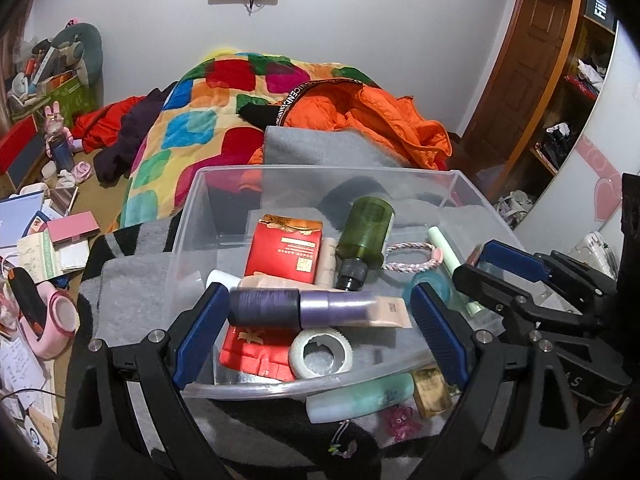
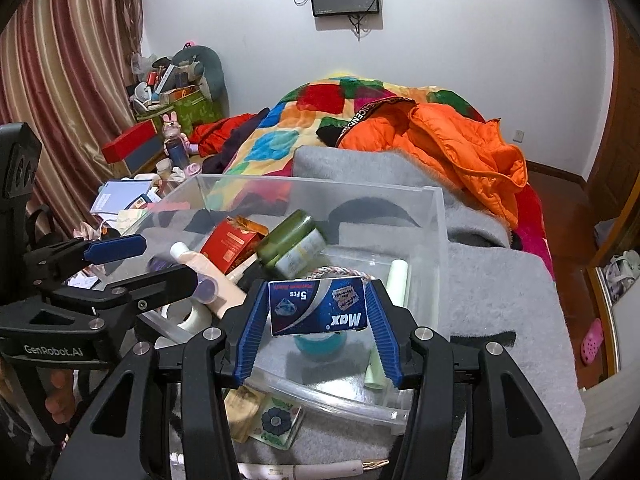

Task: Organize objects
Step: 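Lower the spray bottle and Max box into the clear box and release both, then grasp the mint green bottle with the left gripper while the right grasps the green square packet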

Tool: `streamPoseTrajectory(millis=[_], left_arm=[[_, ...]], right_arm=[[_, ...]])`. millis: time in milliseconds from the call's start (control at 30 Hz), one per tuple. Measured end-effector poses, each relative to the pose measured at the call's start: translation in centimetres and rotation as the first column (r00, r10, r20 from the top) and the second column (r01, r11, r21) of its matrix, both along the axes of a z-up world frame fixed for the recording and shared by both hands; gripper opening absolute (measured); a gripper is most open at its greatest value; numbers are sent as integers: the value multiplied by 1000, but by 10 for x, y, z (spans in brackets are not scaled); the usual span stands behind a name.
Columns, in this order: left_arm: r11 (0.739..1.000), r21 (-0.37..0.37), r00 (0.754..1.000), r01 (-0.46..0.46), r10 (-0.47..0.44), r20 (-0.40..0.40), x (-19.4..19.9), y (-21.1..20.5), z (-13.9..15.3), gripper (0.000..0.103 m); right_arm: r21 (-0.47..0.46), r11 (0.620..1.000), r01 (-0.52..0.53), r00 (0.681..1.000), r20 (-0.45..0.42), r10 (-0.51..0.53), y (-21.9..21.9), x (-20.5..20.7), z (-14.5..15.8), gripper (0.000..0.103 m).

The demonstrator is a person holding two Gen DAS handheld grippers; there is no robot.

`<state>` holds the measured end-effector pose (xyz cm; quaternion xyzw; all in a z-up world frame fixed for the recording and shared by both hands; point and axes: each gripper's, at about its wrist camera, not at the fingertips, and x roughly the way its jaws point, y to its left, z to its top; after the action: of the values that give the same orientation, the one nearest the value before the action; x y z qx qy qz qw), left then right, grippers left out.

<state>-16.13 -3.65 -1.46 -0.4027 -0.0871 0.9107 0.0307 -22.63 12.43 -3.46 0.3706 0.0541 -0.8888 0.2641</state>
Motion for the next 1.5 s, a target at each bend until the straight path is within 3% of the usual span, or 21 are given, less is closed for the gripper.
streamPoseTrajectory(millis=[167, 467, 700, 933, 1233, 1500], left_arm=[[1000, -2, 1000, 3, -3, -18, 9, 1, 8, 93], [1000, -22, 997, 7, -8, -80, 39, 5, 30, 97], [1000, -22, 997, 12, -14, -71, 59, 8, 27, 98], [999, -43, 999, 27, -28, -27, 72, 16, 9, 99], [998, -49, 996, 33, -29, 83, 63, 22, -31, 99], [1000, 3, 989, 19, -20, 146, 41, 23, -45, 99]], right_arm=[[8, 1000, 7, 1000, -24, -7, 3, 6, 4, 55], [-15, 1000, 8, 998, -62, -8, 17, 26, 20, 56], [-24, 1000, -4, 997, -79, 2, 29, 47, 27, 56], [-37, 999, 12, 998, -60, -14, 39, 63, 14, 56], [40, 999, 6, 999, 35, -7, 26, 64, -25, 56], [54, 998, 17, 997, 77, -21, 23, 58, -41, 56]])
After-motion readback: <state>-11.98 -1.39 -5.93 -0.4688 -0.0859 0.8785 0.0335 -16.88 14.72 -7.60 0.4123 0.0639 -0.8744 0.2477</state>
